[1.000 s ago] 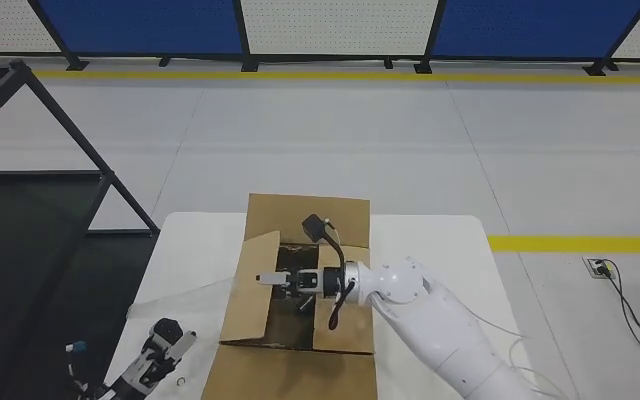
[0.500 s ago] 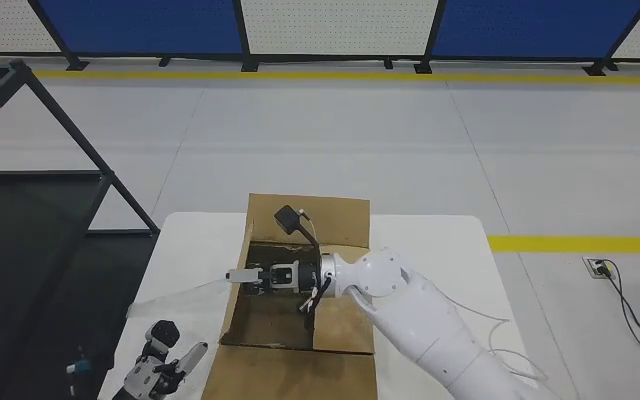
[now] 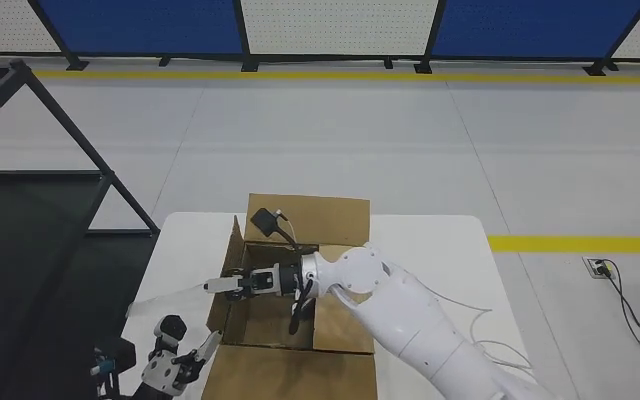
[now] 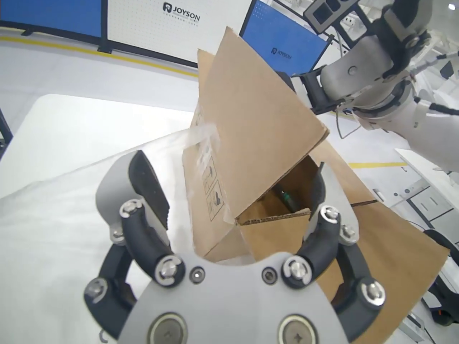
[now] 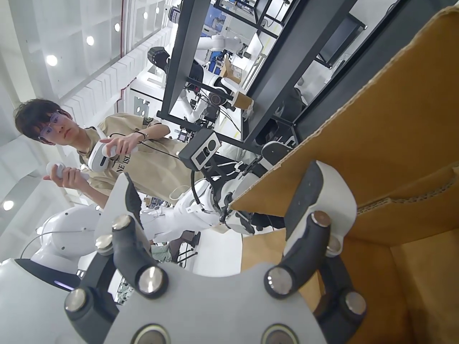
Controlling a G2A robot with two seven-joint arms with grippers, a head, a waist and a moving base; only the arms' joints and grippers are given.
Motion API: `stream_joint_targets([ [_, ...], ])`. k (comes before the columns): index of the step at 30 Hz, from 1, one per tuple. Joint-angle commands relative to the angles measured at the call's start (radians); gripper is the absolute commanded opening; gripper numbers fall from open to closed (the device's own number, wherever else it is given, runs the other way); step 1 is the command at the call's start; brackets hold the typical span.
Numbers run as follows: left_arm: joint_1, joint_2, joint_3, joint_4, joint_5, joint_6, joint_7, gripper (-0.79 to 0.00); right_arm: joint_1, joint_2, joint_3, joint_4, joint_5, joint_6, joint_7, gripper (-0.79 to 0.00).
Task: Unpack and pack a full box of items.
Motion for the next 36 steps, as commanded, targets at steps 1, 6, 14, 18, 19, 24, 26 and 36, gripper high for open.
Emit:
stream_joint_targets([
  [1, -0.007, -0.002, 0.001, -0.001, -0.012, 0.015, -0.007, 0.0, 0.003, -0.006, 0.001, 0.009, 0.001, -0.007, 0.005, 0.0],
  [6, -0.015, -0.004, -0.007, -0.002, -0.034, 0.037, -0.022, 0.0, 0.005, -0.015, 0.007, 0.022, -0.005, -0.021, 0.017, 0.0],
  [14, -0.014, -0.007, -0.046, -0.005, -0.12, 0.055, -0.054, 0.0, -0.002, -0.012, 0.042, 0.019, -0.036, -0.034, 0.021, 0.0],
  [18, -0.006, -0.008, -0.07, -0.007, -0.152, 0.055, -0.07, 0.0, -0.011, 0.0, 0.072, 0.006, -0.08, -0.041, -0.006, 0.0],
  [19, -0.003, -0.009, -0.074, -0.007, -0.156, 0.057, -0.071, 0.0, -0.014, 0.004, 0.082, 0.001, -0.094, -0.043, -0.013, 0.0],
  [24, 0.008, -0.011, -0.094, 0.001, -0.187, 0.071, -0.074, 0.0, -0.043, 0.037, 0.138, -0.044, -0.175, -0.037, -0.018, 0.0],
  [26, 0.007, -0.012, -0.102, 0.013, -0.194, 0.077, -0.081, 0.0, -0.056, 0.053, 0.159, -0.068, -0.228, -0.018, -0.011, 0.0],
  [36, -0.018, -0.015, -0.105, 0.093, -0.182, 0.1, -0.105, 0.0, -0.165, 0.122, 0.24, -0.267, -0.504, 0.139, -0.016, 0.0],
])
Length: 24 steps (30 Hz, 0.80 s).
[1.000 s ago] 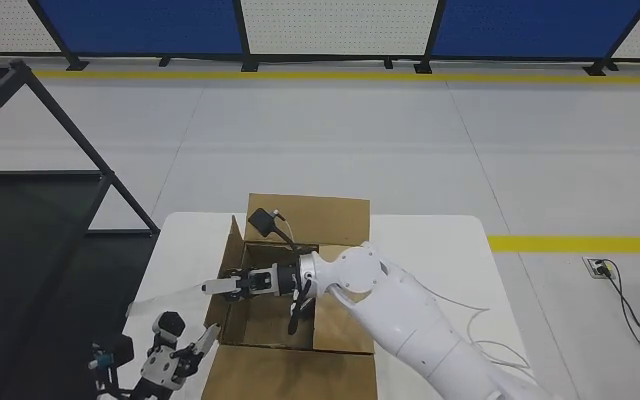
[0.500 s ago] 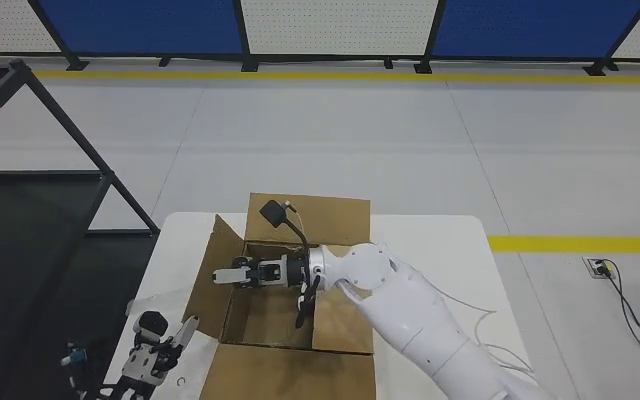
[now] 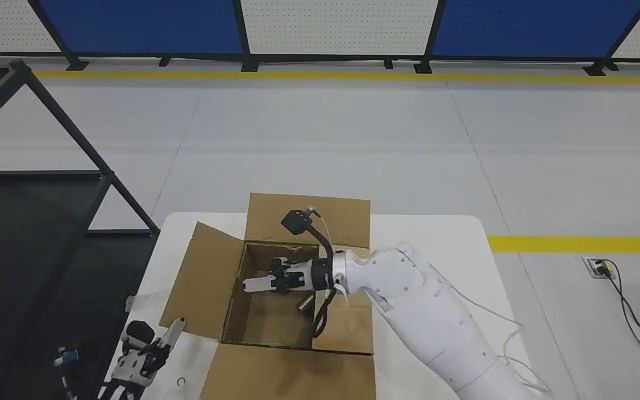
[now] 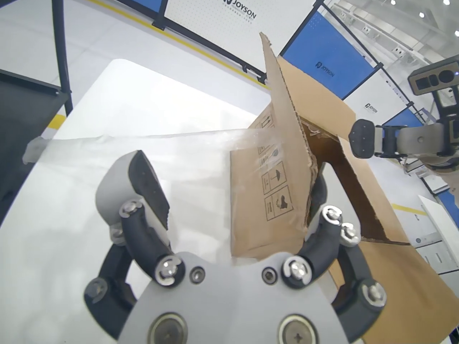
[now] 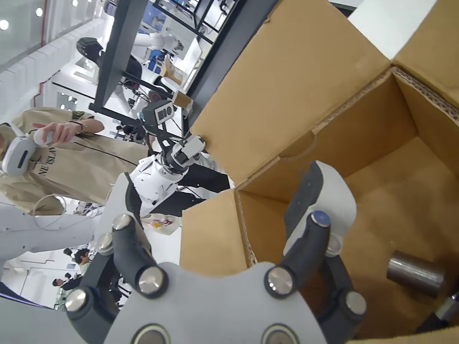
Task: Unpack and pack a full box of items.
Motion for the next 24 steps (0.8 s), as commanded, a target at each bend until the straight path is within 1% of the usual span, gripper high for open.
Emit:
stream_joint_targets([
  [1, -0.005, -0.001, 0.002, 0.015, 0.0, 0.0, -0.002, 0.0, -0.019, 0.009, 0.014, -0.033, -0.04, 0.037, -0.016, 0.0],
  [9, -0.027, -0.004, 0.008, 0.074, 0.005, 0.019, -0.01, 0.0, -0.023, 0.009, 0.013, -0.036, -0.041, 0.037, -0.021, 0.0],
  [13, -0.042, -0.006, 0.011, 0.098, 0.007, 0.021, -0.014, 0.0, -0.047, 0.013, 0.009, -0.079, -0.075, 0.049, -0.029, 0.0],
  [19, -0.054, -0.007, 0.011, 0.114, 0.009, 0.022, -0.017, 0.0, -0.058, 0.016, 0.016, -0.1, -0.082, 0.053, -0.025, 0.0],
  [24, -0.048, -0.009, -0.002, 0.095, -0.009, 0.005, -0.014, 0.0, -0.054, 0.018, 0.008, -0.116, -0.116, 0.072, -0.006, 0.0],
])
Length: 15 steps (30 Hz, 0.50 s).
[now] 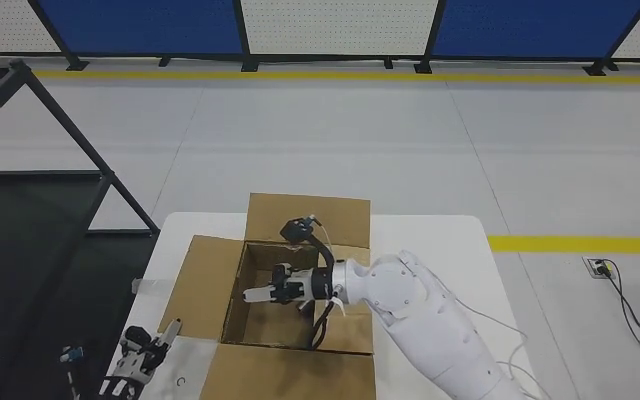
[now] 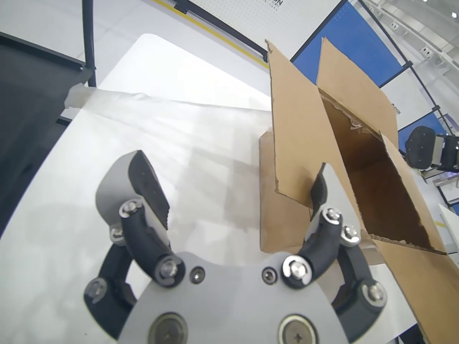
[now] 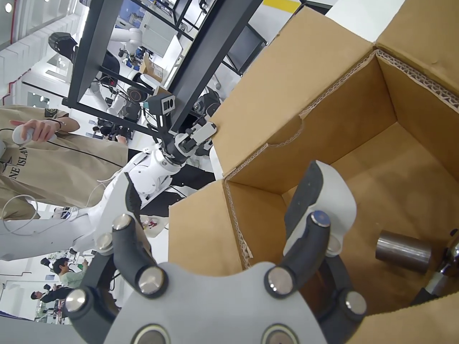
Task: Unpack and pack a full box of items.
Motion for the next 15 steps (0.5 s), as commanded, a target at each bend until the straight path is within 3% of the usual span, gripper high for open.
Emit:
stream_joint_targets([
  [1, 0.005, 0.0, -0.007, -0.013, -0.008, -0.01, 0.002, 0.0, 0.005, 0.001, -0.007, -0.007, -0.028, 0.024, 0.009, 0.0],
  [6, 0.027, -0.002, -0.023, -0.052, -0.016, -0.028, 0.011, 0.0, 0.012, 0.0, -0.021, -0.029, -0.087, 0.099, 0.012, 0.0],
  [15, 0.102, -0.006, -0.061, -0.144, -0.022, -0.073, 0.04, 0.0, -0.002, 0.007, 0.008, -0.044, -0.088, 0.096, -0.003, 0.0],
])
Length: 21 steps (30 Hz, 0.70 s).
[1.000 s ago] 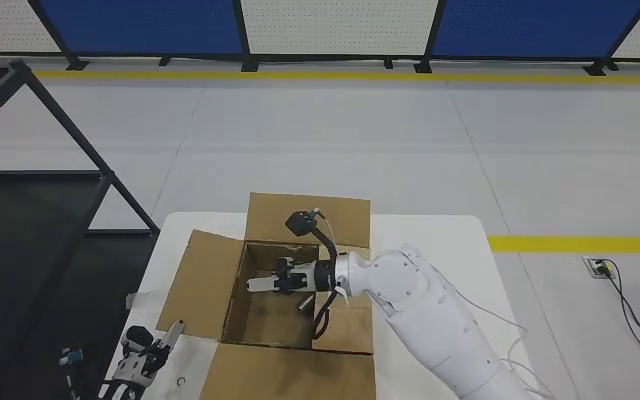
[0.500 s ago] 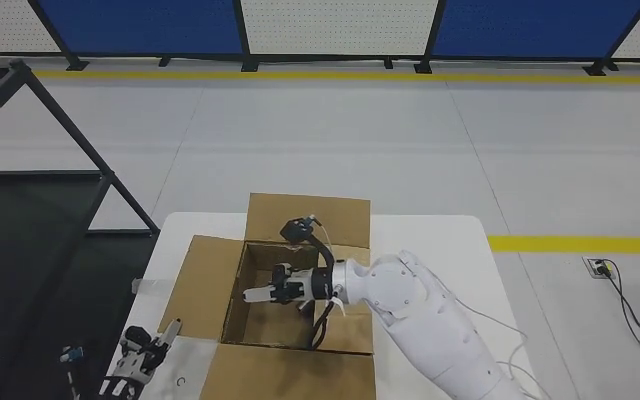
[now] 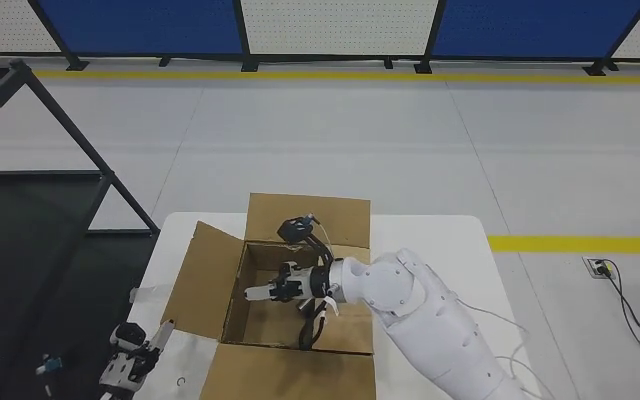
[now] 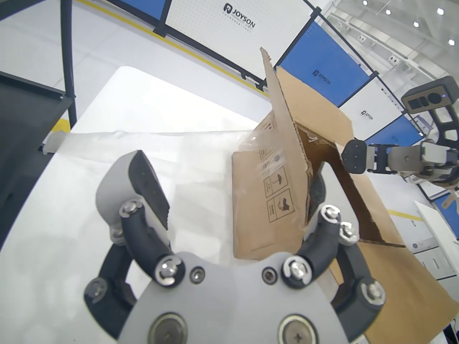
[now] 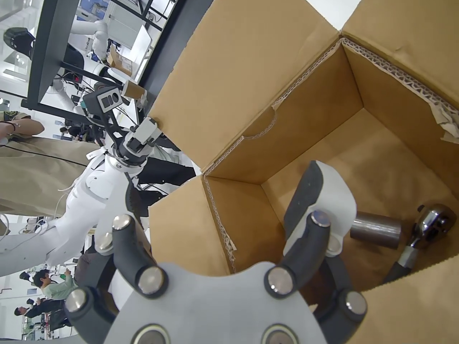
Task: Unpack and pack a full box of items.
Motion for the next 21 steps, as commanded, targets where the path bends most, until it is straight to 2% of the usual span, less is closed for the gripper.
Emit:
stream_joint_targets([
  [1, 0.013, -0.001, -0.009, -0.018, -0.002, -0.007, 0.005, 0.0, -0.006, 0.003, 0.011, -0.004, 0.002, -0.005, -0.003, 0.0],
  [21, 0.126, -0.014, -0.079, -0.157, 0.013, -0.077, 0.07, 0.0, -0.095, 0.042, 0.128, -0.035, 0.045, -0.062, -0.002, 0.0],
])
